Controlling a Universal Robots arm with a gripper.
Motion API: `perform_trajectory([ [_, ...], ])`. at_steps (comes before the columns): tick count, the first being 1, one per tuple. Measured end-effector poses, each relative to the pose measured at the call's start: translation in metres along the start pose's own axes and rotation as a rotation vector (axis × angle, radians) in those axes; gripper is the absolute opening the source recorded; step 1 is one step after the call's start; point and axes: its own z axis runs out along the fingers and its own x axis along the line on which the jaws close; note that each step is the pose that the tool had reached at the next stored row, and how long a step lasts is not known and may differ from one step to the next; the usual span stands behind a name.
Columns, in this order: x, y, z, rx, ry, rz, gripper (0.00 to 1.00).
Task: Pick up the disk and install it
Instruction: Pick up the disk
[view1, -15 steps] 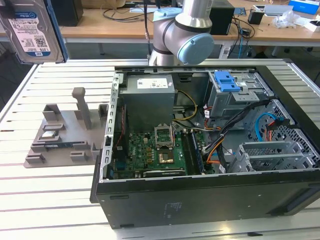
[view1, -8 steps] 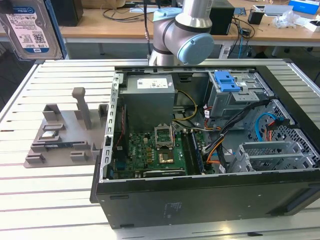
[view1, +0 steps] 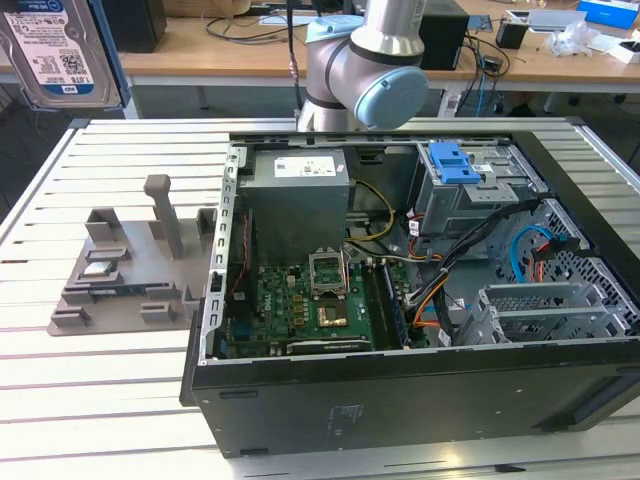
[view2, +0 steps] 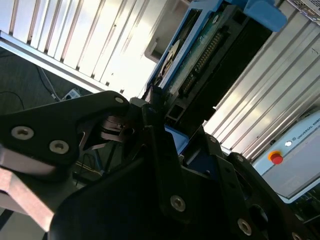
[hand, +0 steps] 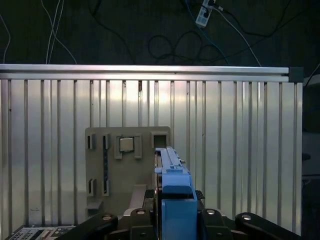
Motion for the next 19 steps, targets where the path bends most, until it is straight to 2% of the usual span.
perform_trajectory([
  [6, -0.0003, 0.0001, -0.0106, 0.0001, -0.0001, 0.000, 0.37],
  [16, -0.0002, -0.0001, -0.0107, 0.0000, -0.0004, 0.000, 0.37],
  [19, -0.0002, -0.0027, -0.0107, 0.0000, -0.0004, 0.000, 0.37],
])
